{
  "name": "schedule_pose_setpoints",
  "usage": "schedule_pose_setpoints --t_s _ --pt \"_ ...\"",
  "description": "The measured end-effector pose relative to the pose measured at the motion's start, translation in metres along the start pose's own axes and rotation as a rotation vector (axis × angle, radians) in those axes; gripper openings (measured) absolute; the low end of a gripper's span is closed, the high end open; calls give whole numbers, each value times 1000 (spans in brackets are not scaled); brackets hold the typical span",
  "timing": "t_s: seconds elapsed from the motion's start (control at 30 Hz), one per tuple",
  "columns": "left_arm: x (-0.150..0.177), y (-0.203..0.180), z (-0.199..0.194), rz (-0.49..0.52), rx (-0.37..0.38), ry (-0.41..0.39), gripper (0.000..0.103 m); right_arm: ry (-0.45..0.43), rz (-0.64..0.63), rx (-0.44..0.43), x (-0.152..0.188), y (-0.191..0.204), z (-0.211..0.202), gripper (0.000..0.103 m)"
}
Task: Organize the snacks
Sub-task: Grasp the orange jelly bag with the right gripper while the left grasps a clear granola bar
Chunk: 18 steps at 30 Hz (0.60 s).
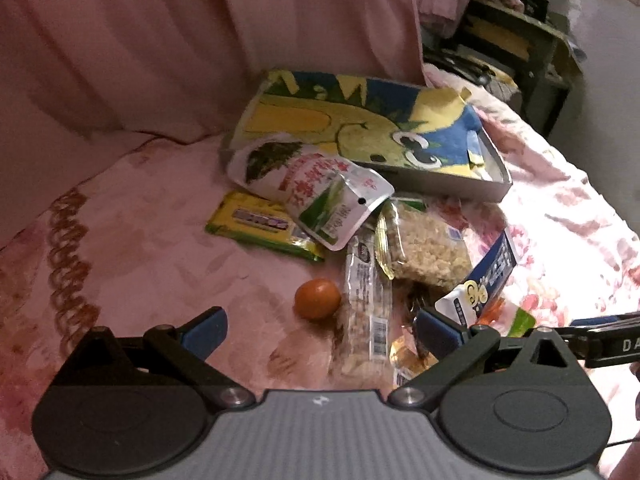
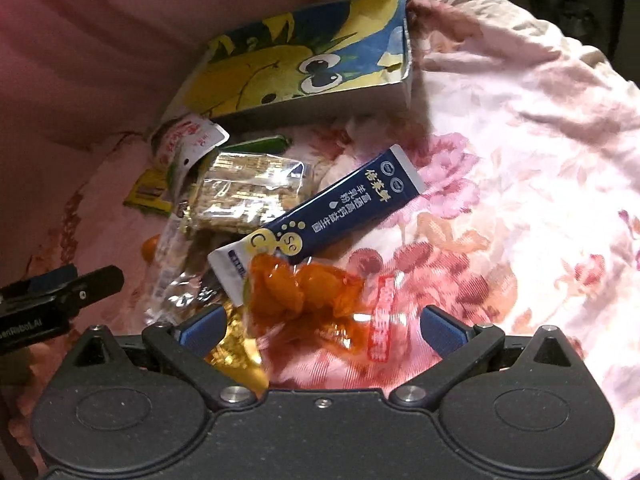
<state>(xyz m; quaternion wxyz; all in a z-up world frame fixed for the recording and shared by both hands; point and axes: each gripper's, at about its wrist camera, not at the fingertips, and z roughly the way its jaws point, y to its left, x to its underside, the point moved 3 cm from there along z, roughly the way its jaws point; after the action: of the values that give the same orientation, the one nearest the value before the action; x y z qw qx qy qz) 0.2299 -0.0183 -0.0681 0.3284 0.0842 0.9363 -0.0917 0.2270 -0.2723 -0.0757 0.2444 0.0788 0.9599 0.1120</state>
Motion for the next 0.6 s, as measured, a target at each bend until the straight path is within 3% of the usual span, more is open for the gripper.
schedule_pose_setpoints --t_s 0.13,0.3,0.37,0.5,0.53,0.6 --pt "-1 -3 21 -5 42 49 98 4 0 -6 -6 1 16 103" --pt "-4 -3 41 -24 96 81 77 5 8 -16 -9 7 31 102" --pt "-4 -3 45 -31 104 87 67 7 -24 4 -7 14 36 102" --pt "-2 -1 47 -37 105 88 64 2 -64 71 -2 20 43 98" --pt "-2 0 46 -44 112 90 59 -3 -64 81 -1 20 44 92" --pt "-2 0 45 -66 158 101 40 -10 -46 72 -1 19 45 89"
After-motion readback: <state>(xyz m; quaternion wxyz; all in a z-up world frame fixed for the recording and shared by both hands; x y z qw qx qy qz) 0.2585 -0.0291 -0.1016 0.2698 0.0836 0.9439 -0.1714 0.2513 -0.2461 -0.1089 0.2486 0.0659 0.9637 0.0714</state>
